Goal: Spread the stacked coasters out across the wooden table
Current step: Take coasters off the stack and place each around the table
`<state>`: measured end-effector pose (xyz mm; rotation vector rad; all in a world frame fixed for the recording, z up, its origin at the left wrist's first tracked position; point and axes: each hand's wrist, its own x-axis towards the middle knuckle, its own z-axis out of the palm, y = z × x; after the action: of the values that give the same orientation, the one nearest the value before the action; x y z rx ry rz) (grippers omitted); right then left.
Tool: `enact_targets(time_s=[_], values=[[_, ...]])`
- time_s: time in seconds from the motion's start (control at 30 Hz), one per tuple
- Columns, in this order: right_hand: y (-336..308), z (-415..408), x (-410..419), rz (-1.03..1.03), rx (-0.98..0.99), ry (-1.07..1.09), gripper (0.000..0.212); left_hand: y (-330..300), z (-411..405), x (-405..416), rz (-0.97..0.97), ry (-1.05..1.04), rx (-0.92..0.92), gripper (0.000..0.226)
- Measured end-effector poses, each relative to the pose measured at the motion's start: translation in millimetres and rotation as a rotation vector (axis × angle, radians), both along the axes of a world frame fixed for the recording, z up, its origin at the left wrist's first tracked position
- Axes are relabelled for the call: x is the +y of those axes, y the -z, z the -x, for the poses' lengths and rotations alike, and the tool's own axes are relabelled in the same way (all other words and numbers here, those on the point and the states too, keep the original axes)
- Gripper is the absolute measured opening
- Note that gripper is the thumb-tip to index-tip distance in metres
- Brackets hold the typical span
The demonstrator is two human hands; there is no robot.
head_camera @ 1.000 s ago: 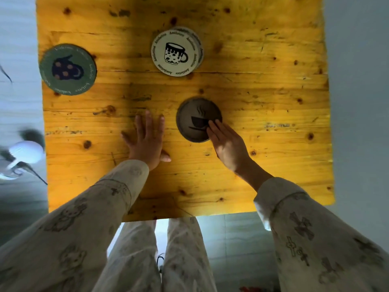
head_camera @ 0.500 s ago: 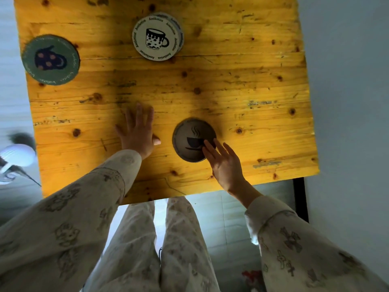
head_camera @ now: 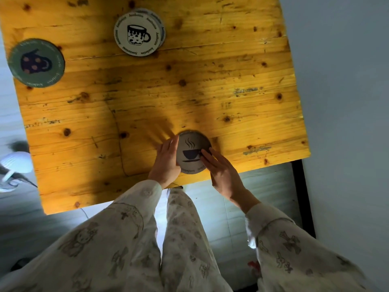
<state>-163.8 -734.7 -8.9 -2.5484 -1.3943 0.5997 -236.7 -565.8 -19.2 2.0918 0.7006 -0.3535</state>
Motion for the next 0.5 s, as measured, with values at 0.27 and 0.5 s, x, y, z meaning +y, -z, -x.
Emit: enact_targets(time_s=[0.27,0.5], values=[[-3,-10,31,-0.117,0.52,0.935,0.035,-6,-1,-10,0.095,-0.184,-0.002,0.075],[-2,-25,33,-0.052,0.675,0.946,0.039,-8,3,-16,0.116,-0.216,-0.027,0.067]])
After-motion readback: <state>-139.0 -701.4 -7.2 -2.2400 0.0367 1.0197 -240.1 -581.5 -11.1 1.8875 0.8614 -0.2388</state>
